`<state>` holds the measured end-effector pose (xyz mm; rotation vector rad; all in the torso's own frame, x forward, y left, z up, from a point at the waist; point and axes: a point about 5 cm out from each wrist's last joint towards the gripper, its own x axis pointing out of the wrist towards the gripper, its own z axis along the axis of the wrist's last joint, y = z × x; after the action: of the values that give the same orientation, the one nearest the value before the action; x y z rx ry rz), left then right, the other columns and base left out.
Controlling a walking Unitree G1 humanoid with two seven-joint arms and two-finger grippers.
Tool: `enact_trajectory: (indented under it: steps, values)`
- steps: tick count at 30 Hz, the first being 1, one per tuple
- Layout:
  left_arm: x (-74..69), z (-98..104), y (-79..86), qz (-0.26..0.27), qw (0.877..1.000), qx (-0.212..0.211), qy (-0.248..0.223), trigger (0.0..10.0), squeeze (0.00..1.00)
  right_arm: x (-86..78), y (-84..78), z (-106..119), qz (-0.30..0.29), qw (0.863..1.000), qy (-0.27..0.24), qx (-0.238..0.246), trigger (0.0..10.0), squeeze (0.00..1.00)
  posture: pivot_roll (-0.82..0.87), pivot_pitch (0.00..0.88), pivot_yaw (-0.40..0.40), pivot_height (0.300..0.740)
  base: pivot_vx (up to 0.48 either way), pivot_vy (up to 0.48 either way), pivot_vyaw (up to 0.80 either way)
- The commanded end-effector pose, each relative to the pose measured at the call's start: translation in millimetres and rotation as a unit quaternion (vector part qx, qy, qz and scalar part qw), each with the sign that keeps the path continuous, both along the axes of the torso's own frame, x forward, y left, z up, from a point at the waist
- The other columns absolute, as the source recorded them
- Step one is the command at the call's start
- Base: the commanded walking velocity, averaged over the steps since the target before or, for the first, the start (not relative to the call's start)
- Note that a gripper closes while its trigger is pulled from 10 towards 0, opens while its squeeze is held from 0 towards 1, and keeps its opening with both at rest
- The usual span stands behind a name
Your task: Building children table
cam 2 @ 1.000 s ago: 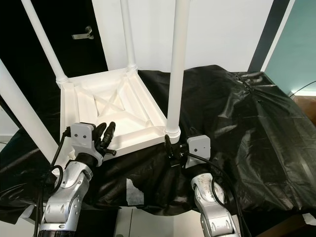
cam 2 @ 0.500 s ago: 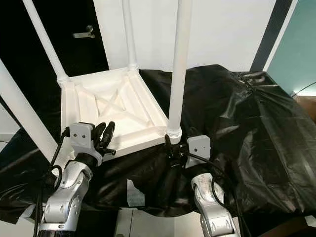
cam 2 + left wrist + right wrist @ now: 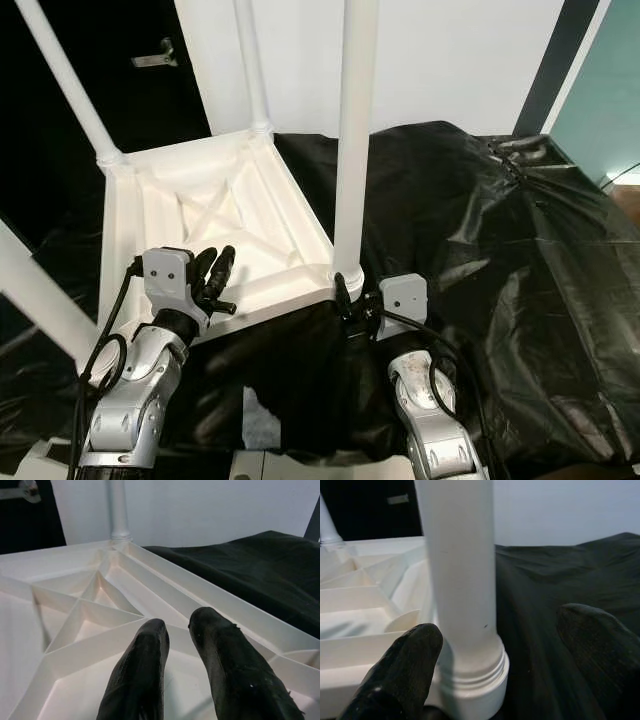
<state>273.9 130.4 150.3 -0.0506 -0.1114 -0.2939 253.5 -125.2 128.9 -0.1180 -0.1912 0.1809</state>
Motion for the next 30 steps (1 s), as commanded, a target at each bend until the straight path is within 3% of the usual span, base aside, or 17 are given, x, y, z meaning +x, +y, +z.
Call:
enact_trajectory:
  steps: [1,30]
  values:
    - [0.6,-1.8,1.0,0.01,1.0,-0.001,0.009,10.0,0.0,1.1,-0.9,-2.0,-0.003,1.0,0.003,-0.002,10.0,0.0,0.06,0.0,0.025,0.74,-0.255,0.0,0.0]
    - [2.5,2.8,2.4,0.014,1.0,0.0,-0.004,10.0,0.0,3.5,0.8,-1.3,-0.003,1.0,0.001,0.001,10.0,0.0,0.07,0.0,0.025,0.74,-0.231,0.0,0.0]
